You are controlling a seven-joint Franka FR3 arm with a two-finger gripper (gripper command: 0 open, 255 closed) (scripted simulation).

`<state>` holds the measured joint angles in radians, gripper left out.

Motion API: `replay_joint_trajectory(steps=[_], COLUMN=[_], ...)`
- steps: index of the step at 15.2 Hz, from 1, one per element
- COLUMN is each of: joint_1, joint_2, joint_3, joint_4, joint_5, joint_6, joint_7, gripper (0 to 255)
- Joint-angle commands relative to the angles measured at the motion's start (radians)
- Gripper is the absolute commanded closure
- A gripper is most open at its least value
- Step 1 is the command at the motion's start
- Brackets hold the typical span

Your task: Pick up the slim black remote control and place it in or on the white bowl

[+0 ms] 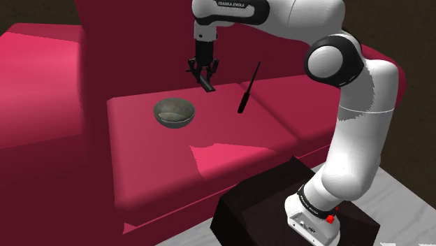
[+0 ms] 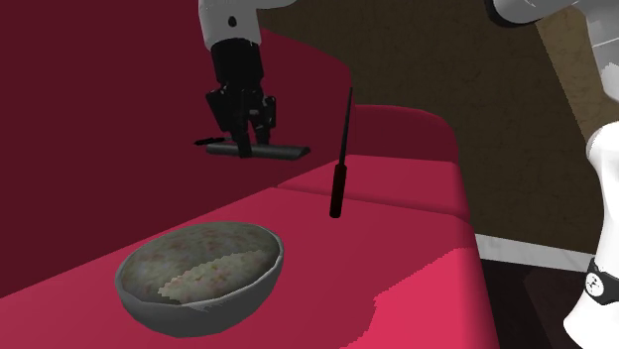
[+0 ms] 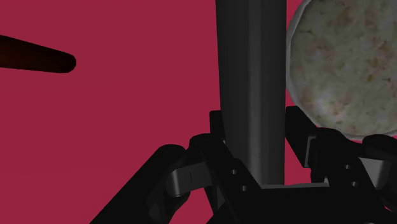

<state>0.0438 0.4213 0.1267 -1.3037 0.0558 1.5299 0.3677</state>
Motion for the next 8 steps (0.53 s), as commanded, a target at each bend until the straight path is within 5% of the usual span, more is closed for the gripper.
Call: replay_joint_trajectory(steps=[1,8], joint_1=[0.022,0.125], joint_2=[0.002,0.03], joint_3=[0.01,0.054], joint_4=[0.001,0.017], joint_5=[0.002,0.005], joint_6=[0.004,0.031], joint_7=[0.031,0.172], gripper=[255,255])
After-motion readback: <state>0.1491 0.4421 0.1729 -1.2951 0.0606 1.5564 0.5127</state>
